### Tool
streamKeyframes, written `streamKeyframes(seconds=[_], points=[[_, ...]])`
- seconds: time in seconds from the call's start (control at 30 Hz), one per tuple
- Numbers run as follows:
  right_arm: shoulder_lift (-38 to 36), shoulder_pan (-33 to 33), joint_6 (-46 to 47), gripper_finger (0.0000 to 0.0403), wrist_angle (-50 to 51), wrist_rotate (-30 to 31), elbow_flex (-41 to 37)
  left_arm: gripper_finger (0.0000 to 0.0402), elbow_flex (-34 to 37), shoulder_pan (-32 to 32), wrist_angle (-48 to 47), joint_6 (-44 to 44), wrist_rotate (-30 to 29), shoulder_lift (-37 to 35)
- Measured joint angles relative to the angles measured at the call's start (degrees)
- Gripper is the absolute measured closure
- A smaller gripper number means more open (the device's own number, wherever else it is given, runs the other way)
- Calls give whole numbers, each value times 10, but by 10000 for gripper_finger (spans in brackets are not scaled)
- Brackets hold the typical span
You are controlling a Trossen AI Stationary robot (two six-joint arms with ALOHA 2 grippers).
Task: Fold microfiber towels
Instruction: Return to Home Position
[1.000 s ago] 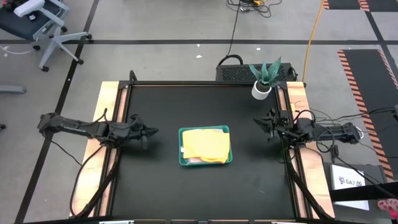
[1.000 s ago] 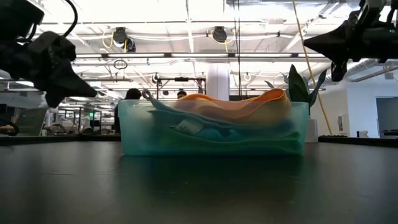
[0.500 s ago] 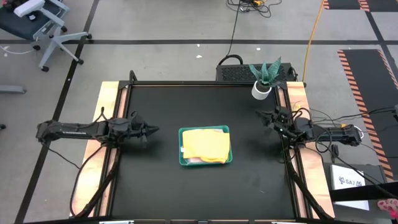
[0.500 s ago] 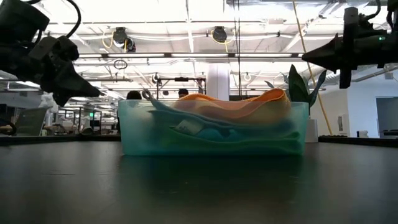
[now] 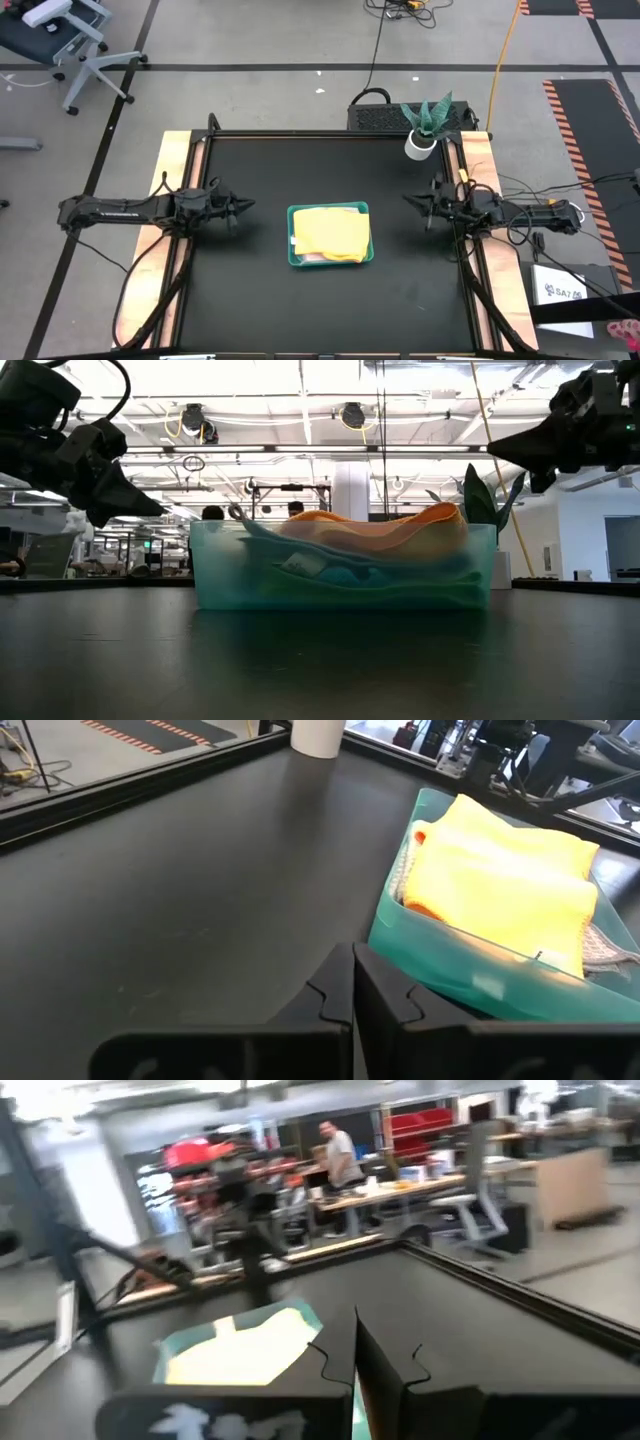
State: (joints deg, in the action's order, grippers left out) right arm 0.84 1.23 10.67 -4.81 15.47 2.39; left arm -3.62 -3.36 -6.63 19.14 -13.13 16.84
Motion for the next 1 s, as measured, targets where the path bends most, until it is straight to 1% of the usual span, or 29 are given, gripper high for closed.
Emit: streamKeyframes(seconds=[0.03, 0.27, 1.0], points=[[0, 0, -8, 403, 0, -8, 0, 395, 0, 0, 0, 0, 0, 0], [0, 0, -12, 403, 3, -6, 0, 370, 0, 0, 1, 0, 0, 0], [0, 0, -9, 403, -1, -6, 0, 369, 0, 0, 1, 2, -1, 0]])
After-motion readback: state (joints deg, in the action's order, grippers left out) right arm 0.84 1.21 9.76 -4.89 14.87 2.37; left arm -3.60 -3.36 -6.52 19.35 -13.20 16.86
